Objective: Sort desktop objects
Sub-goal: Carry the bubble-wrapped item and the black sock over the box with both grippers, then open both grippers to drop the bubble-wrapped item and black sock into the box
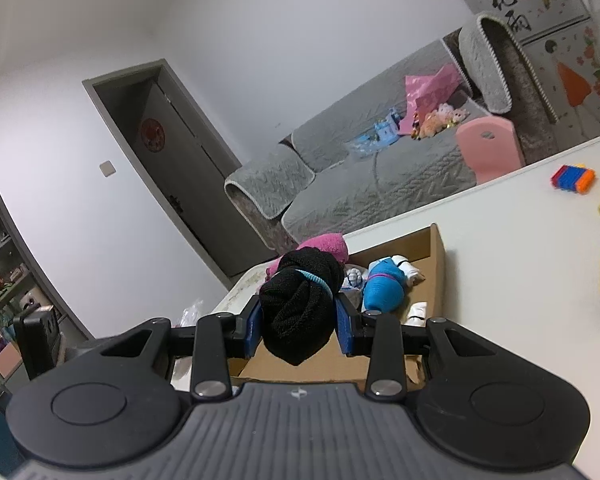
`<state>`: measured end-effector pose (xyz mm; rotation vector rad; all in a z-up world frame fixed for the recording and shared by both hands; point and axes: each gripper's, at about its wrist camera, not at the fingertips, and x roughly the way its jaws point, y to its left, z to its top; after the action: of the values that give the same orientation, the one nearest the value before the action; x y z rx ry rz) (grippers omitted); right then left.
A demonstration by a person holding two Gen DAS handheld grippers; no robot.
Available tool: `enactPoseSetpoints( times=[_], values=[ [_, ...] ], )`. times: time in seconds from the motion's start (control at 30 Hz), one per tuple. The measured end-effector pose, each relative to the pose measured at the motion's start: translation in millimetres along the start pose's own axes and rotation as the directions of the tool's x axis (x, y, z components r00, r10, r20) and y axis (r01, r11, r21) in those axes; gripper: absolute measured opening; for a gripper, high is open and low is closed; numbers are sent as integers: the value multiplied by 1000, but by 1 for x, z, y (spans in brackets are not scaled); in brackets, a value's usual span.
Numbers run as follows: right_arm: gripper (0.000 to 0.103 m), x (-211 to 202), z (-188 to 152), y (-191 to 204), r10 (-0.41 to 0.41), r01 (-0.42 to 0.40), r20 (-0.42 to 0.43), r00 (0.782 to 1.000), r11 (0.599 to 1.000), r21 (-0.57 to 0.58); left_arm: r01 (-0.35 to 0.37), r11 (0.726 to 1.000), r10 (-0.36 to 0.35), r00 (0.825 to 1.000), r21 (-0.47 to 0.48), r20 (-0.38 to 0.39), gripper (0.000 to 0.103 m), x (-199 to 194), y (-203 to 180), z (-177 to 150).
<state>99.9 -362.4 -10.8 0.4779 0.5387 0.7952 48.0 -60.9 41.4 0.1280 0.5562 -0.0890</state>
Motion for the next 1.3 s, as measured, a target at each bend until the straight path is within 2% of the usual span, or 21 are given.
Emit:
enactPoseSetpoints(
  times=[0.13,0.27,0.43,0.67,0.87,1.1,1.3],
  values=[
    [34,20,4,1,-7,7,-30,1000,1000,-6,54,998,-55,998,-31,-24,43,28,2,10],
    [34,38,8,0,-15,14,-50,999,1000,-13,106,994,-106,994,-13,-21,43,49,-12,17],
    [34,53,11,-7,-23,23,-57,998,1000,0,137,990,-138,990,-20,-26,43,70,-24,22],
    [34,61,12,-23,-13,17,-81,997,999,45,156,988,-155,987,19,-45,43,88,-37,21],
    [34,69,11,-22,-33,38,-110,993,999,39,154,987,-151,986,37,-69,43,100,-39,16],
    [34,72,16,-23,-90,93,-89,992,995,22,151,986,-144,984,65,-102,43,115,-43,9],
    [34,78,16,-29,-171,171,-92,981,985,2,151,986,-141,981,66,-134,43,128,-45,6]
  ],
)
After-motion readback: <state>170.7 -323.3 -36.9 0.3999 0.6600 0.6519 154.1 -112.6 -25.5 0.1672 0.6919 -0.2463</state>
